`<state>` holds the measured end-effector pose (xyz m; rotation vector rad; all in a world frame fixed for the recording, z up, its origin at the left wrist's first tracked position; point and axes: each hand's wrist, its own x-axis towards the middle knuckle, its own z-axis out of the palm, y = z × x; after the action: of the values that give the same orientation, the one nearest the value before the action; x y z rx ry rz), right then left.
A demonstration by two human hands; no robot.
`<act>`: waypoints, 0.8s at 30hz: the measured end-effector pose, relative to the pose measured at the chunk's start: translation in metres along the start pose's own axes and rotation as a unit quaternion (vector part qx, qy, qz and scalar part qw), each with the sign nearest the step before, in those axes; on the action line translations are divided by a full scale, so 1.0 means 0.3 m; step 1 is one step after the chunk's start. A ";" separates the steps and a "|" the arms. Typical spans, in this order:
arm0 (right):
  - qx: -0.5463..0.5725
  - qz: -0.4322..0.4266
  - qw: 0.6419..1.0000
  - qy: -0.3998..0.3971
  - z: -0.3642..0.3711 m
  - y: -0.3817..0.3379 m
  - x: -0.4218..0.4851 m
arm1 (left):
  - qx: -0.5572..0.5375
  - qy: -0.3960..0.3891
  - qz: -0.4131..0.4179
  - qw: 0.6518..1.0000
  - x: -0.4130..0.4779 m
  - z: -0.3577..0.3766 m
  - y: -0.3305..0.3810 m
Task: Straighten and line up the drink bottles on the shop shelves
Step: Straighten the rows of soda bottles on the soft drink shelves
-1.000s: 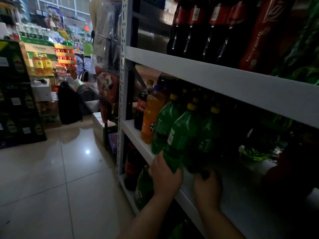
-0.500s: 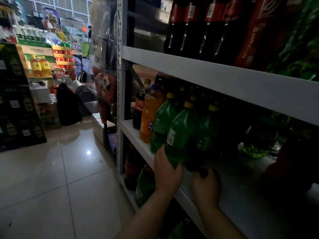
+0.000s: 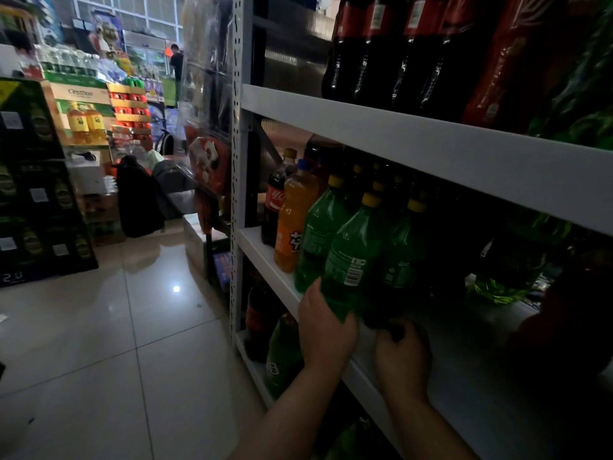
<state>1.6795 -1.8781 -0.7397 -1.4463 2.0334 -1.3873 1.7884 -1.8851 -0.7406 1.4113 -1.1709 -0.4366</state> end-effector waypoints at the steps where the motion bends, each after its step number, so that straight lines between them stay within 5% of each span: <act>1: -0.001 0.000 1.000 0.000 0.000 0.000 0.000 | 0.021 0.025 -0.010 0.999 0.000 -0.002 0.001; 5: 0.001 -0.006 1.000 0.001 0.003 0.000 0.002 | 0.079 0.016 -0.041 0.996 0.002 0.004 0.006; 10: -0.001 -0.012 1.000 0.005 0.009 0.002 0.005 | -0.008 -0.033 -0.003 0.999 -0.010 0.006 -0.022; 13: -0.005 -0.010 1.000 -0.003 0.014 0.004 0.011 | 0.033 0.023 -0.017 0.999 -0.011 -0.005 -0.034; 17: -0.002 -0.008 1.000 0.007 0.015 0.004 0.010 | 0.091 -0.007 -0.039 0.995 -0.010 0.007 -0.027; 21: 0.005 -0.010 1.000 0.007 0.015 0.004 0.011 | -0.021 -0.042 -0.033 0.998 -0.021 0.016 -0.044; 24: 0.009 -0.009 1.000 0.001 0.016 0.004 0.011 | -0.023 0.010 -0.031 0.999 -0.025 0.009 -0.049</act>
<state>1.6806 -1.8833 -0.7421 -1.4595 2.0080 -1.4123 1.7888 -1.8832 -0.7573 1.4121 -1.0960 -0.4886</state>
